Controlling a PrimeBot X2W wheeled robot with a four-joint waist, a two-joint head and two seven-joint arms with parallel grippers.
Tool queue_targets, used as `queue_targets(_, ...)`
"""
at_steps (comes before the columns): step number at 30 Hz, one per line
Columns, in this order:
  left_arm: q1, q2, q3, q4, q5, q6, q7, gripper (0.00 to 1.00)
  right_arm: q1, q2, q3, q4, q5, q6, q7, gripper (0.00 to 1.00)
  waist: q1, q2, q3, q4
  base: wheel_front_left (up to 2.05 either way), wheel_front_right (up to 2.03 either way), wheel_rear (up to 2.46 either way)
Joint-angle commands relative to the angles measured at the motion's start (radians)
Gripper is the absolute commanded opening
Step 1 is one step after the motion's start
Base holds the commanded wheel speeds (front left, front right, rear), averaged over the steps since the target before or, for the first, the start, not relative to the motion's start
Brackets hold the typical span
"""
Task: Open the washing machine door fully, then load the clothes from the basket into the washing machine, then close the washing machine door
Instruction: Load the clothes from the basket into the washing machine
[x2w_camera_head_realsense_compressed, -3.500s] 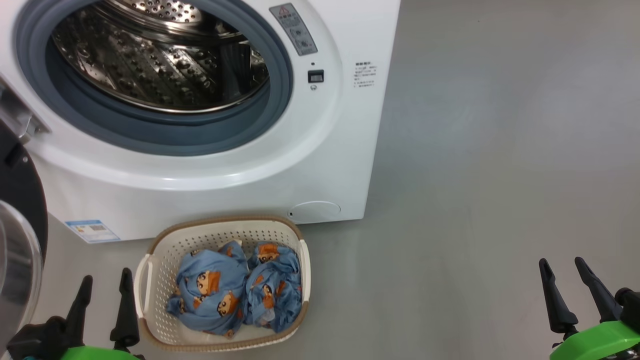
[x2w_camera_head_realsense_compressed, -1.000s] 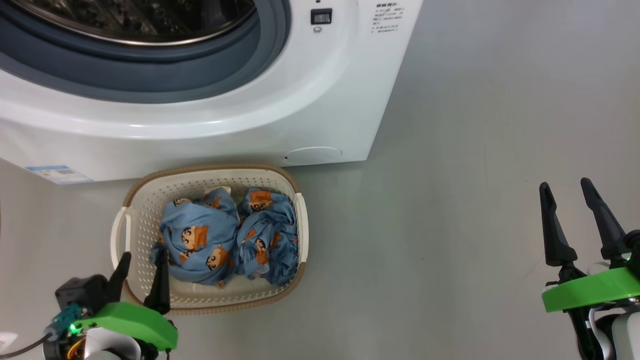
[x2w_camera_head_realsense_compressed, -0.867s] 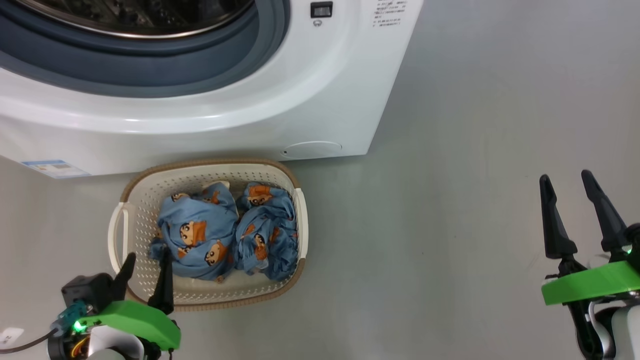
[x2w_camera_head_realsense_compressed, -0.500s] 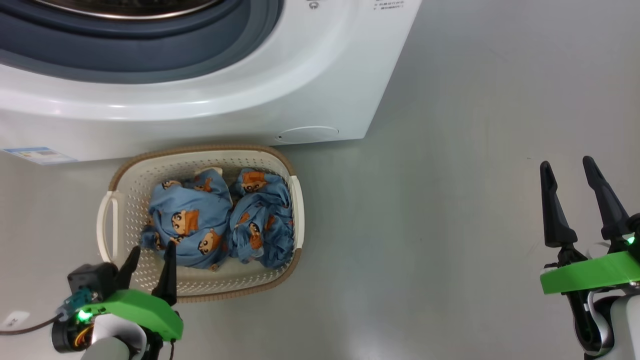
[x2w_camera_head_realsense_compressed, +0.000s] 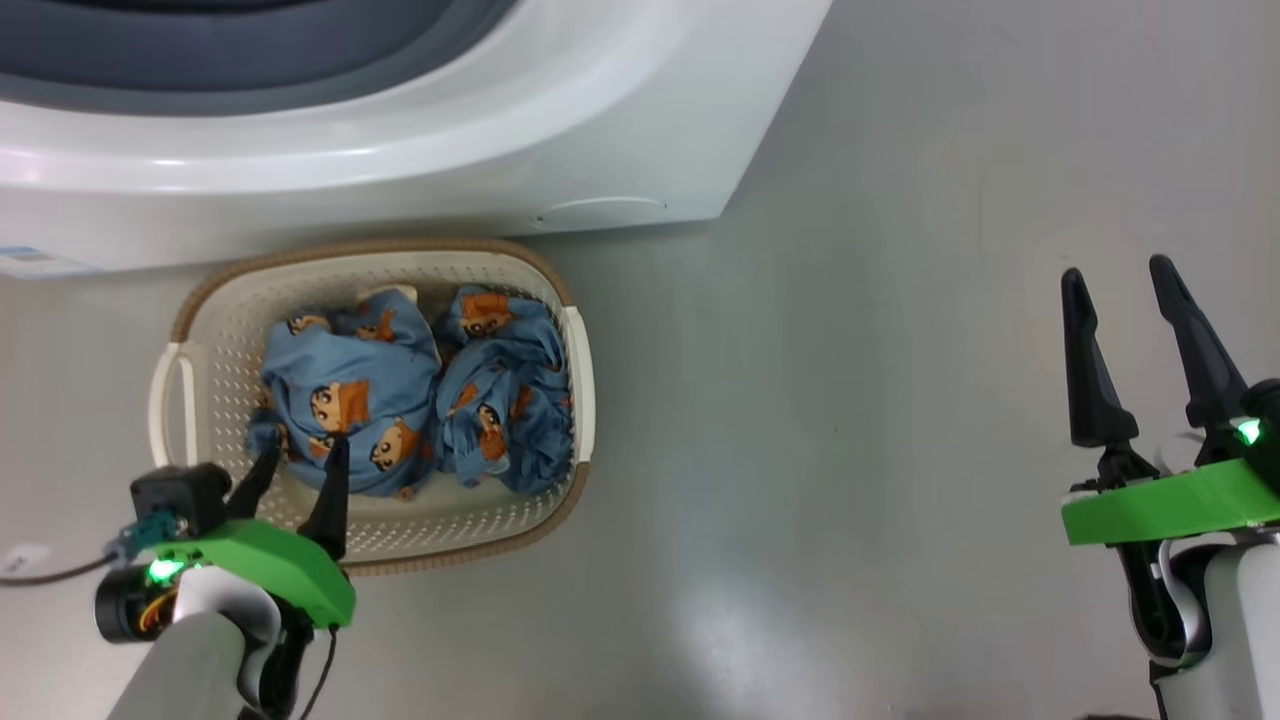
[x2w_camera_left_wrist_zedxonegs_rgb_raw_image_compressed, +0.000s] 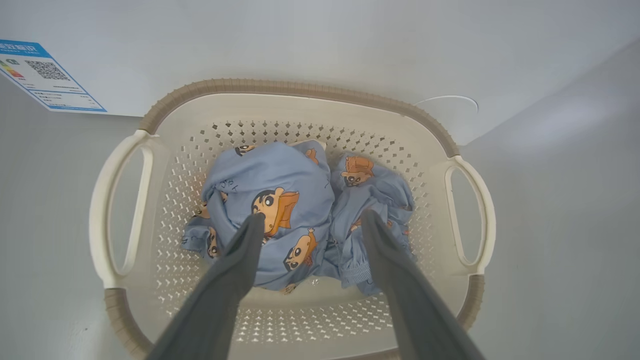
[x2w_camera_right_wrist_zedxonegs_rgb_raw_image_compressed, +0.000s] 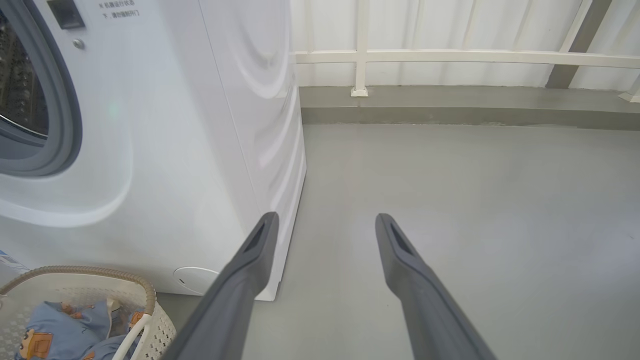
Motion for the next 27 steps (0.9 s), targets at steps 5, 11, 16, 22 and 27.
queue_targets(5,-0.069,0.051,-0.015,0.066,-0.03,-0.003,-0.006,1.0,-0.029,-0.002,0.034,-0.034,-0.016,0.002,-0.007,1.0,-0.0001,-0.0001,0.062,-0.017,0.0,0.0,0.0)
queue_targets(11,-0.13,0.076,-0.063,0.134,-0.059,-0.003,-0.006,1.0,-0.058,0.003,0.057,-0.05,-0.024,0.002,-0.007,1.0,-0.0001,-0.0001,0.106,-0.032,0.0,0.0,0.0)
queue_targets(16,-0.169,0.091,-0.098,0.177,-0.087,-0.003,-0.006,1.0,-0.072,0.006,0.072,-0.06,-0.032,0.002,-0.007,1.0,-0.0001,-0.0001,0.124,-0.039,0.0,0.0,0.0)
queue_targets(22,-0.209,0.112,-0.15,0.221,-0.117,-0.003,-0.006,1.0,-0.079,0.009,0.086,-0.077,-0.039,0.002,-0.007,1.0,-0.0001,-0.0001,0.14,-0.048,0.0,0.0,0.0)
queue_targets(27,-0.246,0.137,-0.185,0.251,-0.144,-0.003,-0.006,1.0,-0.083,0.015,0.098,-0.092,-0.048,0.002,-0.007,1.0,-0.0001,-0.0001,0.16,-0.06,0.0,0.0,0.0)
